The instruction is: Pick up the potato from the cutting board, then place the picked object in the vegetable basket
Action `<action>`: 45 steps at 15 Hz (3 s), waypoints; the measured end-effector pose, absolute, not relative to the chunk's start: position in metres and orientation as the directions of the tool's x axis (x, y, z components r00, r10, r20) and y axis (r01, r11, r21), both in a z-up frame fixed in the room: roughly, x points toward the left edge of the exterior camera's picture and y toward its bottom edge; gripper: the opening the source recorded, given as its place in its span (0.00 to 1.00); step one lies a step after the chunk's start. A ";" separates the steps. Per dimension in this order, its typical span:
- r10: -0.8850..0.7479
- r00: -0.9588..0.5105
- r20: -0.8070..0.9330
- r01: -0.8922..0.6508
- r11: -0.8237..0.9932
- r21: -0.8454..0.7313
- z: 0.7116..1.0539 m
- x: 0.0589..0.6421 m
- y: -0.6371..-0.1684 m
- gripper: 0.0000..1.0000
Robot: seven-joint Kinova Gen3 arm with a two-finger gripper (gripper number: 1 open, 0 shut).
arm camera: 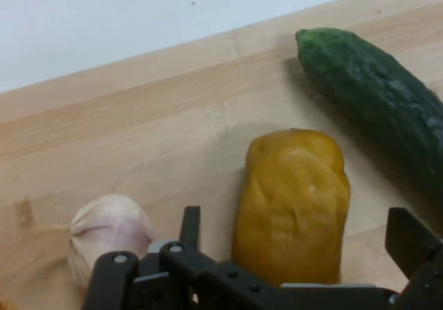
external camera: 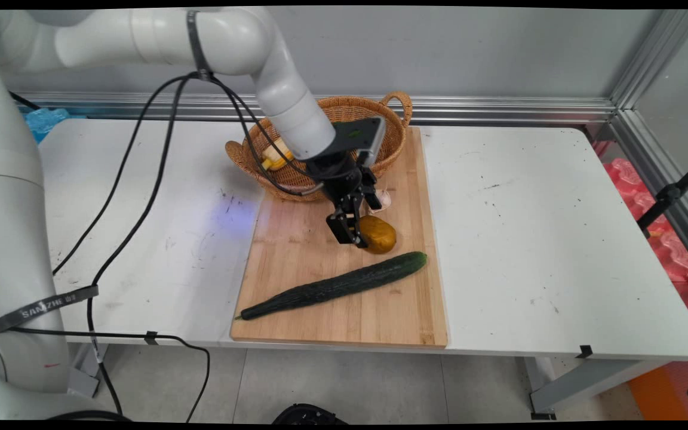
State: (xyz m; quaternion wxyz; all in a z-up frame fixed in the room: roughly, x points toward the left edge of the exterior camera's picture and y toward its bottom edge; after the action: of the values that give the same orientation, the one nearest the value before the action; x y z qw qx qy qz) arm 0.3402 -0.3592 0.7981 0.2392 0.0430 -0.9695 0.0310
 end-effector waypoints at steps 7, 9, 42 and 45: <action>-0.012 -0.903 0.429 -0.033 0.999 -0.040 0.790 0.328 -0.373 0.00; 0.003 -0.907 0.422 -0.016 0.999 -0.040 0.793 0.328 -0.375 0.00; -0.689 -0.620 0.374 -0.761 0.644 -0.075 0.849 0.455 -0.387 0.00; -0.709 -0.601 0.368 -0.777 0.626 -0.063 0.828 0.459 -0.393 0.00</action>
State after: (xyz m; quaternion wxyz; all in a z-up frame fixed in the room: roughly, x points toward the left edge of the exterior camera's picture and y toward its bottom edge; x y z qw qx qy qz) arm 0.4587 -0.3933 0.8284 0.1557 0.4185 -0.8881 0.1091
